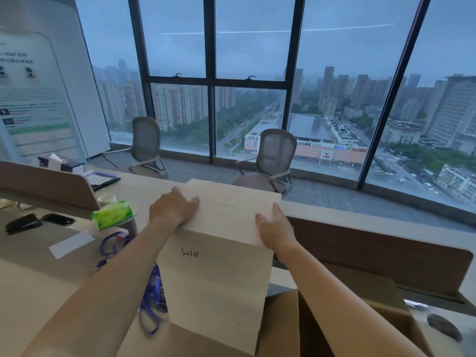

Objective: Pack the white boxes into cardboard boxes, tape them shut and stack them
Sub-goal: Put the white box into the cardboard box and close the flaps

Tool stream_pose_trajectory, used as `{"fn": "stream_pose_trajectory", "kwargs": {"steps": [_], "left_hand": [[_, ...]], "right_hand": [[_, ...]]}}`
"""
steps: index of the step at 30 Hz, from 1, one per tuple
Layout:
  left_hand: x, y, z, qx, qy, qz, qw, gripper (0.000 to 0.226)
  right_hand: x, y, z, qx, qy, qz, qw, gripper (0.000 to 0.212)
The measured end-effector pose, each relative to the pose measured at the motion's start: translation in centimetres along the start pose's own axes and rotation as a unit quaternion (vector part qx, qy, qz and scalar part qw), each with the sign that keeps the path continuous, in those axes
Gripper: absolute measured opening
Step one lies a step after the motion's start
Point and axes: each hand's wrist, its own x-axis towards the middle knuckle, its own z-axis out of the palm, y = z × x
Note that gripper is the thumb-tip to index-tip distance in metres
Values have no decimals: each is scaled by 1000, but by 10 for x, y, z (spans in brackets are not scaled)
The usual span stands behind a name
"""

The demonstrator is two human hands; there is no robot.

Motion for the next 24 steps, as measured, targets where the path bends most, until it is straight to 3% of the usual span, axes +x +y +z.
{"fn": "stream_pose_trajectory", "kwargs": {"steps": [4,9,15,24], "left_hand": [[-35,-4,-6,-49,8,25,998,75],[-82,12,-13,-71,-43,51,995,91],[-138,50,5,-97,-46,96,990,74],[-198,154,45,-102,-70,137,983,69]], "right_hand": [[-22,-1,-11,53,-3,12,999,73],[-46,-11,-52,16,-54,44,997,77],[-70,-14,-127,-81,-33,29,996,76],[-71,40,-245,-95,-23,24,995,77]]}}
